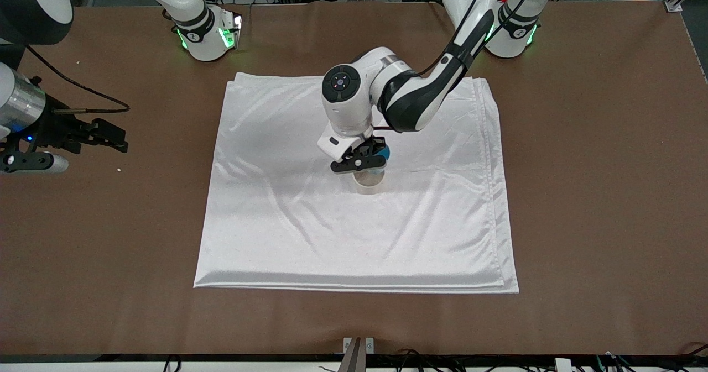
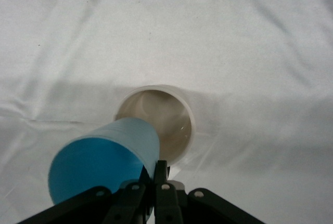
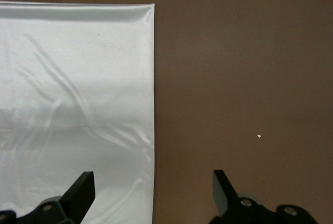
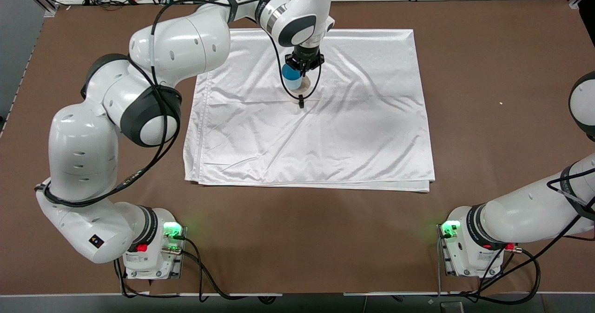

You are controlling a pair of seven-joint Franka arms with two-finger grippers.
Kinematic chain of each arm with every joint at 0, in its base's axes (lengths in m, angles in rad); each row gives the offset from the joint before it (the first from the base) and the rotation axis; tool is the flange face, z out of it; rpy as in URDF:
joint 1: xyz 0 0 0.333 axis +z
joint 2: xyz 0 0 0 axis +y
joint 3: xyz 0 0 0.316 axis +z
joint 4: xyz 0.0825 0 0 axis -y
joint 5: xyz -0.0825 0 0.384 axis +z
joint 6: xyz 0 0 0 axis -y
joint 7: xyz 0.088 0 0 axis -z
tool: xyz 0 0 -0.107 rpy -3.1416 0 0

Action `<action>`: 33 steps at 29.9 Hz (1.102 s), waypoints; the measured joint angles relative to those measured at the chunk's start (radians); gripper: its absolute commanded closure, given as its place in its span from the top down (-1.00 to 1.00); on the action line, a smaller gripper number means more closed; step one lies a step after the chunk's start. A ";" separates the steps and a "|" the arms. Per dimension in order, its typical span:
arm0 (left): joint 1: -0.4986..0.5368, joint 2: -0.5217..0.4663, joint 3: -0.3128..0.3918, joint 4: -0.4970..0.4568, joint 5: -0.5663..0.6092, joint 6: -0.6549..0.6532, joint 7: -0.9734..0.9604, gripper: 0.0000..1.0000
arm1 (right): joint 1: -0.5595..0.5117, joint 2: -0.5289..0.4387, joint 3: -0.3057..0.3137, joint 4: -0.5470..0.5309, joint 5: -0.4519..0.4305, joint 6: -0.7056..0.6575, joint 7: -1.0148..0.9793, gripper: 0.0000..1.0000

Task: Place blue cup into white mug on cloth

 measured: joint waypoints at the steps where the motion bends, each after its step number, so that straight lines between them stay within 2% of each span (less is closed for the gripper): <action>1: 0.000 0.003 0.000 0.000 -0.001 0.004 0.000 -1.00 | -0.002 0.000 0.000 -0.001 0.000 0.003 0.000 1.00; 16: -0.007 0.059 0.000 0.001 -0.001 0.058 0.000 -1.00 | -0.048 -0.004 0.000 -0.012 0.000 0.055 -0.069 1.00; 26: -0.007 0.080 0.001 0.002 -0.001 0.073 0.000 -1.00 | -0.081 -0.041 0.000 -0.017 -0.001 0.061 -0.080 1.00; 31: -0.005 0.086 0.003 0.003 -0.001 0.089 0.000 -0.90 | -0.083 -0.068 0.001 -0.041 -0.001 0.068 -0.081 1.00; 33: -0.005 0.087 0.004 0.003 -0.001 0.090 0.000 -0.66 | -0.083 -0.078 0.002 -0.052 -0.001 0.069 -0.081 1.00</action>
